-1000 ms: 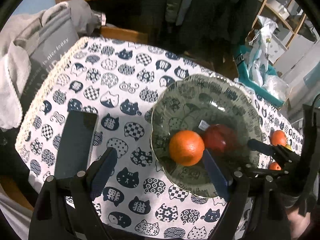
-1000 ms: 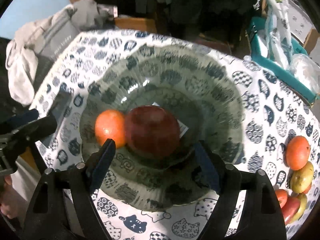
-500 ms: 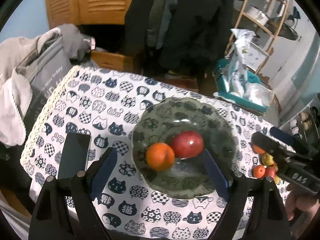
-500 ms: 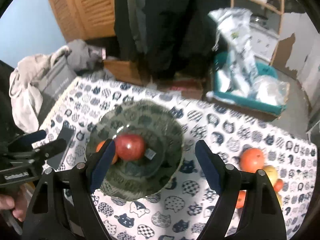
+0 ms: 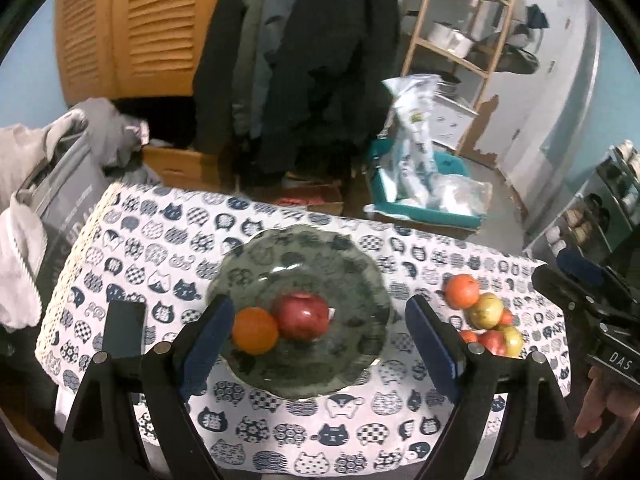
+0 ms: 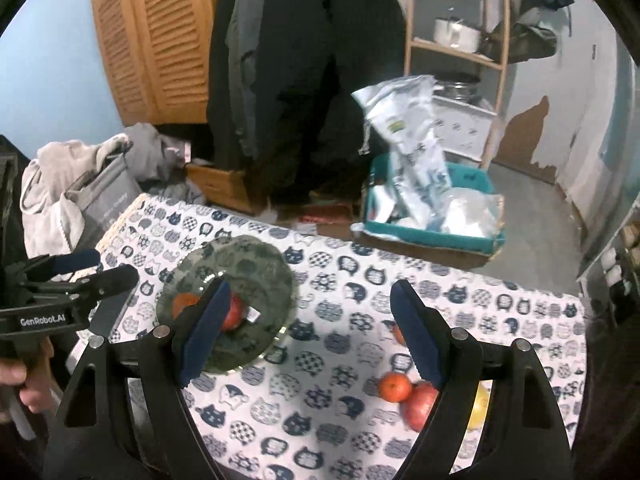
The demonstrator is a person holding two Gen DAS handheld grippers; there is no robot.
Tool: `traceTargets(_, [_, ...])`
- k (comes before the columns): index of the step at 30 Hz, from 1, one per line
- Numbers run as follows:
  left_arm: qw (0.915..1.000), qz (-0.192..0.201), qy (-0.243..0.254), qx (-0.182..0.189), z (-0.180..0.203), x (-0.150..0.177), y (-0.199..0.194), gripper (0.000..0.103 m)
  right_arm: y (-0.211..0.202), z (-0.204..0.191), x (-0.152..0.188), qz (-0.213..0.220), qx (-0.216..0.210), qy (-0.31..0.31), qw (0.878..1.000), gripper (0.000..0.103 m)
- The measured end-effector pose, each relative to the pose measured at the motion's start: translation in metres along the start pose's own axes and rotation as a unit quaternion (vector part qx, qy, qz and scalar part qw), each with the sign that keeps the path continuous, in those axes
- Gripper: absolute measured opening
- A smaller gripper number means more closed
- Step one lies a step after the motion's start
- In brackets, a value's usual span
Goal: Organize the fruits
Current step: 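Move both grippers back toward the remaining fruit cluster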
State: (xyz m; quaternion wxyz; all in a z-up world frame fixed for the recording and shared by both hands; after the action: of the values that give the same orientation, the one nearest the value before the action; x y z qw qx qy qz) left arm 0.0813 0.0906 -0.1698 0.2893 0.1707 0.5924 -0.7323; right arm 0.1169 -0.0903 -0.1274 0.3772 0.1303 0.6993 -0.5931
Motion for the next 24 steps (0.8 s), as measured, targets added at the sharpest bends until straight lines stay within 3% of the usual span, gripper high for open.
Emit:
traceTargets(9, [0.9987,0.0,0.043,0.026,0.051,0.005,-0.006,0.089,-0.045,0.056,0.018,0.016,0.024,0.024,0.999,0.082])
traceTargets(24, [0.9932,-0.007,0.103,0.056,0.122,0.012,-0.003,0.089,-0.076,0.126,0.048,0.022,0.063,0.058,0.996,0.082])
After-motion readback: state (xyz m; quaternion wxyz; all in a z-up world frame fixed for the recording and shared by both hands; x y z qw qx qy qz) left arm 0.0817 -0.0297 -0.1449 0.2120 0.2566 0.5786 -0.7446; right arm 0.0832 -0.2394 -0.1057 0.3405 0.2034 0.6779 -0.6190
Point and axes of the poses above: each gripper's, at about its wrist camera, not at the fingertips, and y roughly the way its jaws point, z to its right, x to its underside, the point moved 8 cm from there along y, roughly the way its jaws point, and after that the axes turned 4 degrees about x, right-handed, at the moved point
